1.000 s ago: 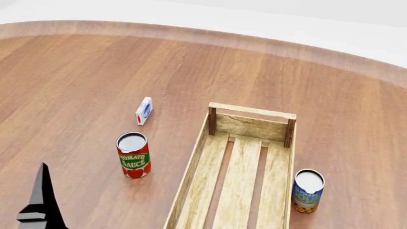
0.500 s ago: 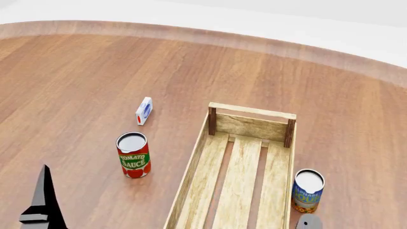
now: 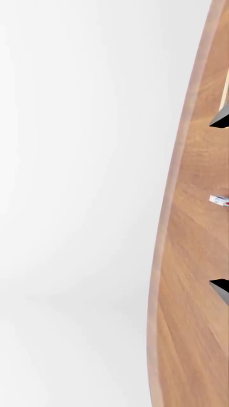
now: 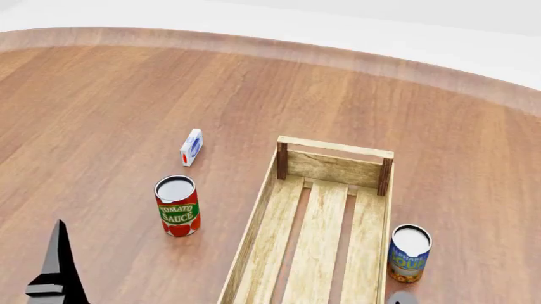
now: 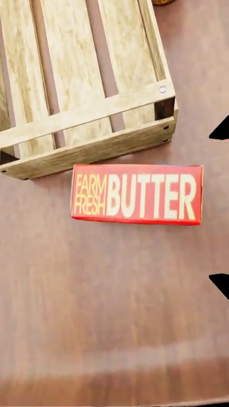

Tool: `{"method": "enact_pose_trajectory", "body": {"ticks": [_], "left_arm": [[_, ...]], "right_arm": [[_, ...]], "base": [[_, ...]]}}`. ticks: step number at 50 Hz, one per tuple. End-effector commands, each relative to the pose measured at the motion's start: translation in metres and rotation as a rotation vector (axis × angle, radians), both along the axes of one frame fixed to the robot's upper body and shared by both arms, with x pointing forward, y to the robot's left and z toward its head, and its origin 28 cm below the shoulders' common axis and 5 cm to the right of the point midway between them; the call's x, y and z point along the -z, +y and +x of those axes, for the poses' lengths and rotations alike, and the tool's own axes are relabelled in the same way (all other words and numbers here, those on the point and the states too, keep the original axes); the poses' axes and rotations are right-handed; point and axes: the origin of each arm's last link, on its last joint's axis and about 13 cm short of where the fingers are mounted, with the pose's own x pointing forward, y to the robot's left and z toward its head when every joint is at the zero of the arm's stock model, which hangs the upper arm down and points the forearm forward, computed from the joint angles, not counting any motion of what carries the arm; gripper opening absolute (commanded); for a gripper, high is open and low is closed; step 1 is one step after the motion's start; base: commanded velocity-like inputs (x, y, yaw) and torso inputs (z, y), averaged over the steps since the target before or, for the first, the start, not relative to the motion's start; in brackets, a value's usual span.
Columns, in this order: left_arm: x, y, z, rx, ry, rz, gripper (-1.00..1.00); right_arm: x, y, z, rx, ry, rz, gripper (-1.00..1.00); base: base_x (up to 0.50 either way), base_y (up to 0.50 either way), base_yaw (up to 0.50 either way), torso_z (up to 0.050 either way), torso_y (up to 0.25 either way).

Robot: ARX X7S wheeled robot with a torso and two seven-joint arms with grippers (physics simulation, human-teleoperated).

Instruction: Pick up the butter and put it in the tray.

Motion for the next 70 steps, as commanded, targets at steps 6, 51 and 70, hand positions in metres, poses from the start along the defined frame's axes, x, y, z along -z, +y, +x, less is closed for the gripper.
{"method": "enact_pose_trajectory", "body": {"ticks": [6,51,70], "left_arm": [[0.003,0.000,0.001,-0.001,0.005,0.002,1.00],[0.005,0.001,0.003,-0.009,0.015,0.007,1.00],[0.008,0.001,0.004,-0.009,0.018,0.005,1.00]], "right_arm": [[0.009,-0.002,0.007,0.003,0.008,-0.043,1.00],[0.026,0.005,0.030,-0.004,-0.026,-0.022,1.00],[0.043,0.009,0.033,0.004,-0.022,0.005,1.00]], "base": [[0.00,0.00,0.00,0.000,0.000],[0.00,0.00,0.00,0.000,0.000],[0.00,0.00,0.00,0.000,0.000]]}}
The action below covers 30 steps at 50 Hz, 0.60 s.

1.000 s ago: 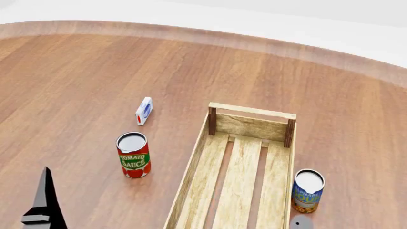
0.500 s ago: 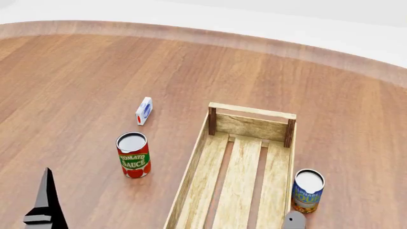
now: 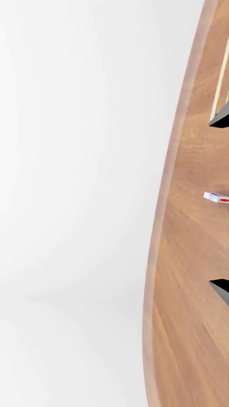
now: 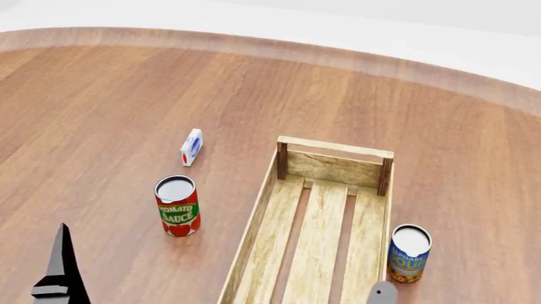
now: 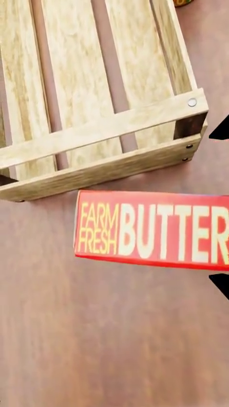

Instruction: Pick up the butter and put it in the tray.

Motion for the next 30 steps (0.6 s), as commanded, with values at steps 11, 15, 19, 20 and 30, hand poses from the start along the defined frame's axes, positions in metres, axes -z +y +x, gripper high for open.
{"method": "enact_pose_trajectory", "body": {"ticks": [11,15,19,20,30], "left_arm": [[0.001,0.000,0.000,-0.001,0.001,0.000,1.00],[0.001,0.000,0.000,-0.002,0.000,-0.001,1.00],[0.000,0.000,0.000,-0.002,0.001,-0.001,1.00],[0.000,0.001,0.000,-0.003,0.001,0.000,1.00],[0.000,0.000,0.000,-0.002,0.003,-0.001,1.00]], "right_arm": [[0.019,0.004,0.001,-0.004,0.017,0.027,1.00],[0.022,0.004,0.001,-0.002,0.022,0.030,1.00],[0.027,0.004,0.000,0.002,0.029,0.032,1.00],[0.028,0.004,0.000,0.004,0.035,0.029,1.00],[0.042,0.004,-0.004,0.016,0.065,0.035,1.00]], "base": [[0.00,0.00,0.00,0.000,0.000],[0.00,0.00,0.00,0.000,0.000],[0.00,0.00,0.00,0.000,0.000],[0.00,0.00,0.00,0.000,0.000],[0.00,0.00,0.00,0.000,0.000]]}}
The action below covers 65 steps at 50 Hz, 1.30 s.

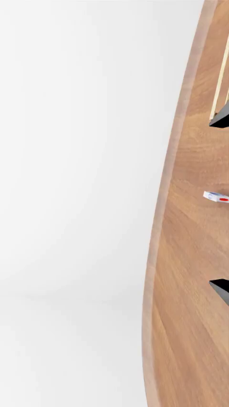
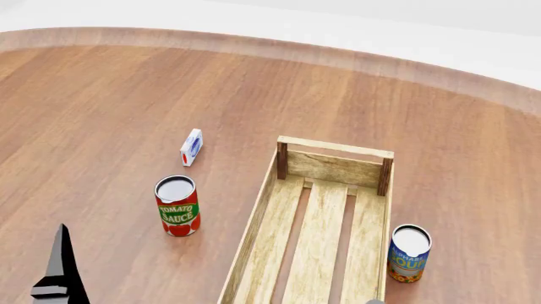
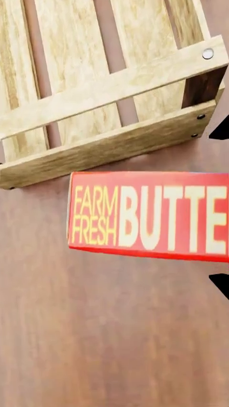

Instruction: Pick up the butter and put it in the tray.

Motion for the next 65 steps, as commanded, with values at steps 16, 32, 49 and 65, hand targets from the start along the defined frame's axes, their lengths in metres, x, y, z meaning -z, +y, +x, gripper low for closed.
{"method": "enact_pose_trajectory", "body": {"ticks": [16,32,49,65], "left_arm": [[0.001,0.000,0.001,-0.001,0.002,0.000,1.00],[0.001,0.000,0.000,0.003,0.006,0.002,1.00],[0.002,0.000,0.001,0.005,0.011,-0.006,1.00],[-0.004,0.001,-0.001,0.005,0.000,-0.015,1.00]], "right_arm": [[0.034,-0.003,-0.012,0.046,0.056,0.021,1.00],[0.043,-0.005,-0.017,0.065,0.057,0.021,-1.00],[0.021,0.003,-0.014,0.009,0.016,0.005,-1.00],[-0.026,0.014,-0.016,-0.053,-0.068,0.026,-1.00]], "base": [[0.00,0.00,0.00,0.000,0.000],[0.00,0.00,0.00,0.000,0.000],[0.00,0.00,0.00,0.000,0.000],[0.00,0.00,0.00,0.000,0.000]]}}
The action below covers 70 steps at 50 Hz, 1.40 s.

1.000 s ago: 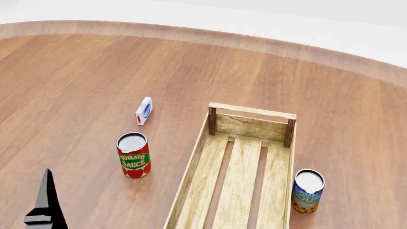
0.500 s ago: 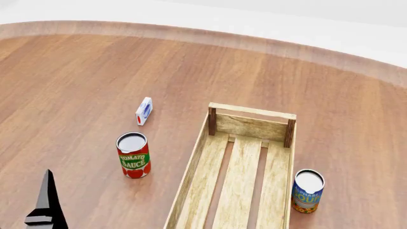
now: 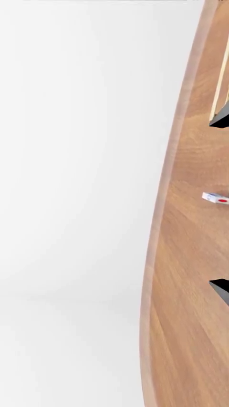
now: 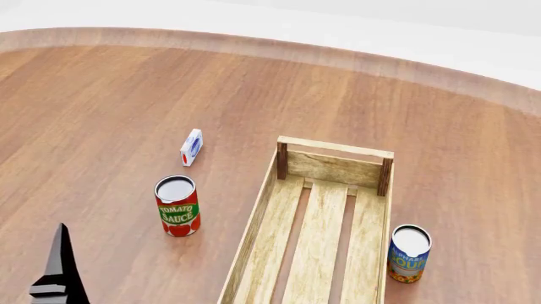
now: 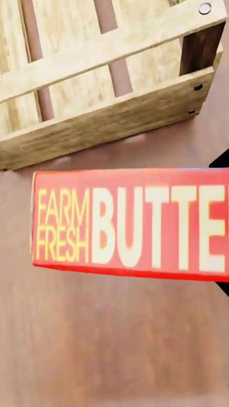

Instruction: Pick up the butter and put it in the tray.

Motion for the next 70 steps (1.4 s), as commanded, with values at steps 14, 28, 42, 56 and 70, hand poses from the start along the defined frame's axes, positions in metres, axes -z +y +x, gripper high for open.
{"method": "enact_pose_trajectory", "body": {"ticks": [14,28,42,56,70], "left_arm": [[-0.005,0.001,-0.003,0.002,-0.011,-0.012,1.00],[-0.006,0.002,-0.004,0.001,-0.015,-0.014,1.00],[-0.009,0.002,-0.005,0.002,-0.019,-0.015,1.00],[-0.011,0.003,-0.004,0.001,-0.021,-0.019,1.00],[-0.010,0.002,-0.004,0.005,-0.017,-0.023,1.00]], "right_arm": [[-0.071,0.020,-0.004,-0.102,-0.257,0.132,-1.00],[-0.103,0.015,-0.003,-0.025,-0.427,0.257,-1.00],[-0.095,0.008,0.011,0.180,-0.563,0.264,-1.00],[-0.080,0.026,0.036,0.319,-0.606,0.307,-1.00],[-0.086,0.062,0.073,0.515,-0.621,0.435,-1.00]], "base": [[0.00,0.00,0.00,0.000,0.001],[0.00,0.00,0.00,0.000,0.001],[0.00,0.00,0.00,0.000,0.001],[0.00,0.00,0.00,0.000,0.001],[0.00,0.00,0.00,0.000,0.001]]}}
